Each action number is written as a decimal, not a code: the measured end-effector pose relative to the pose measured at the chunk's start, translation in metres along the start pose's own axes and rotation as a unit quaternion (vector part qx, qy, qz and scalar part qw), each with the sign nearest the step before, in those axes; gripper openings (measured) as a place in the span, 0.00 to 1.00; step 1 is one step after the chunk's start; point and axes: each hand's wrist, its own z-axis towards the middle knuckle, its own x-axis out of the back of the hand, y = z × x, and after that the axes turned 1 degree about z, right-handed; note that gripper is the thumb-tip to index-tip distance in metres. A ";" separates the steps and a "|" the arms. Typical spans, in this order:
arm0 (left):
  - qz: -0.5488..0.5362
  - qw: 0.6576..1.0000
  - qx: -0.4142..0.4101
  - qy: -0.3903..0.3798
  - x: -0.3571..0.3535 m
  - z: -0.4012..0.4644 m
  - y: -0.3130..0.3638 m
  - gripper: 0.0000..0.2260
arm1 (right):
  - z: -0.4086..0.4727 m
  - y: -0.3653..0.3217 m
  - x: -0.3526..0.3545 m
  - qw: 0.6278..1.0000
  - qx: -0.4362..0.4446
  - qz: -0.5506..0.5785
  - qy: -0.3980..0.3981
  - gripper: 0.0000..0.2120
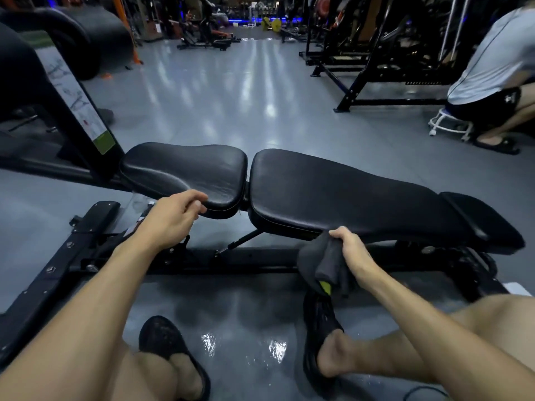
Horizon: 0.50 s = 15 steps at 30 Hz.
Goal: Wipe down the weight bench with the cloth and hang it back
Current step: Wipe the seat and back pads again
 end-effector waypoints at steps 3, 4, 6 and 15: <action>0.001 1.000 -0.024 -0.009 -0.001 0.001 0.010 0.11 | -0.013 0.020 0.010 0.945 -0.139 0.281 0.097 0.17; 0.004 0.999 -0.033 -0.009 -0.001 0.003 0.013 0.11 | -0.015 0.027 0.007 0.919 -0.164 0.338 0.117 0.17; 0.006 0.999 -0.052 -0.003 -0.004 0.009 0.020 0.11 | -0.020 0.034 -0.006 0.878 -0.206 0.411 0.134 0.18; -0.025 0.996 -0.086 -0.032 -0.055 0.050 0.025 0.13 | 0.017 -0.033 -0.127 0.795 -0.245 0.541 0.123 0.28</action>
